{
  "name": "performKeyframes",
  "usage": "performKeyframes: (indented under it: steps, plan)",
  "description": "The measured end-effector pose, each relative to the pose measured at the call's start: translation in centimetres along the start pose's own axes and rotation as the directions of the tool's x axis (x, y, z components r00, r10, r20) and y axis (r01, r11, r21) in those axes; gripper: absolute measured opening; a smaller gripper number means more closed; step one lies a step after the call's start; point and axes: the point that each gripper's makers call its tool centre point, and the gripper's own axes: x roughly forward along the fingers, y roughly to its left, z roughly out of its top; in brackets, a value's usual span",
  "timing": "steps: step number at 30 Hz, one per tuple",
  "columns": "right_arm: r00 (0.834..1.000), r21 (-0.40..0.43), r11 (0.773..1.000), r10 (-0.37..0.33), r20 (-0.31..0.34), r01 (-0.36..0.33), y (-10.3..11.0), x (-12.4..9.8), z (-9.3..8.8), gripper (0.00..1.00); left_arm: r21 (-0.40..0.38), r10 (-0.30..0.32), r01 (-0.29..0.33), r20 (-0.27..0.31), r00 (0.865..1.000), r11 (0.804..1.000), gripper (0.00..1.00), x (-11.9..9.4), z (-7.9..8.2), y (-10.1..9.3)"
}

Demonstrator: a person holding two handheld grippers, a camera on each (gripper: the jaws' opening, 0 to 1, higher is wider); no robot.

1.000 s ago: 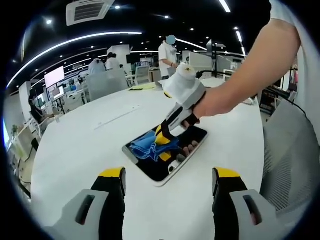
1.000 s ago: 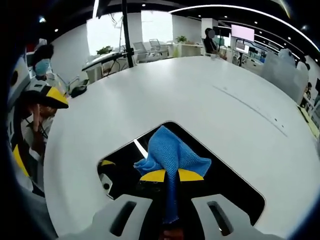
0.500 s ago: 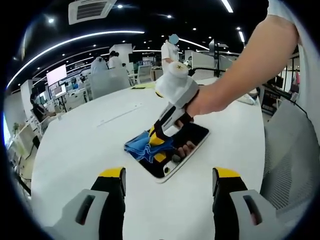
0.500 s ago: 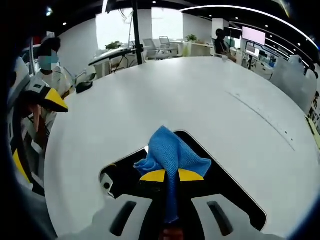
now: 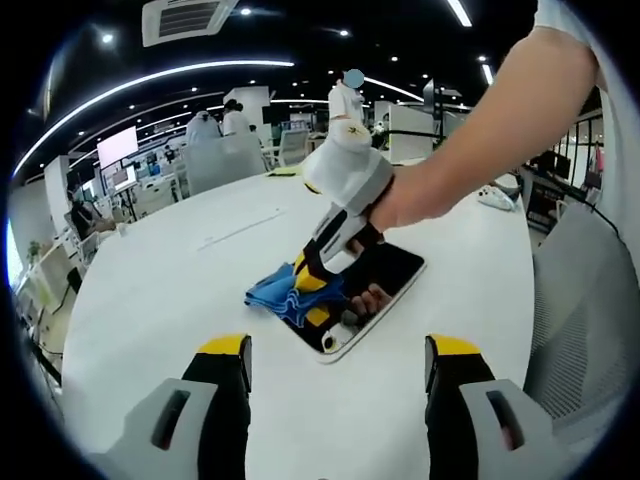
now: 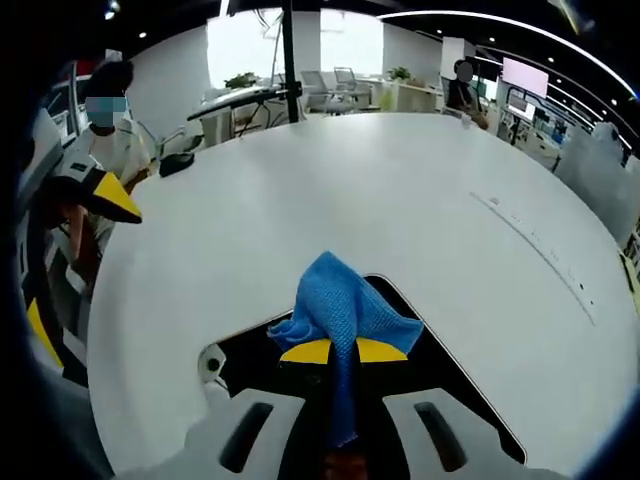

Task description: Wipe the mirror surface with the cleaning cloth until all visible marks leave the cleaned area.

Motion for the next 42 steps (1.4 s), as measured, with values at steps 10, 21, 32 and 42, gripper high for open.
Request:
performKeyframes:
  steps: [10, 21, 32, 42]
  plan:
    - [1.0, -0.026, 1.0, 0.015, -0.006, -0.016, 0.2, 0.8, 0.8, 0.02, -0.008, 0.005, -0.005, -0.006, 1.0, 1.0, 0.7, -0.3, -0.6, 0.4]
    - [1.0, -0.052, 0.998, 0.025, -0.015, -0.026, 0.4, 1.2, 1.3, 0.02, -0.005, -0.001, 0.001, 0.002, 1.0, 1.0, 0.7, -0.1, -0.4, 0.4]
    - [0.999, -0.047, 0.998, 0.028, -0.015, -0.029, 0.6, 1.7, 1.9, 0.02, -0.016, 0.008, -0.008, -0.01, 1.0, 1.0, 0.7, -0.3, -1.1, 0.6]
    - [0.999, -0.055, 0.998, 0.029, -0.014, -0.029, 0.6, 2.0, 2.1, 0.02, -0.018, 0.013, -0.013, -0.002, 1.0, 1.0, 0.7, -0.3, -1.2, 0.9]
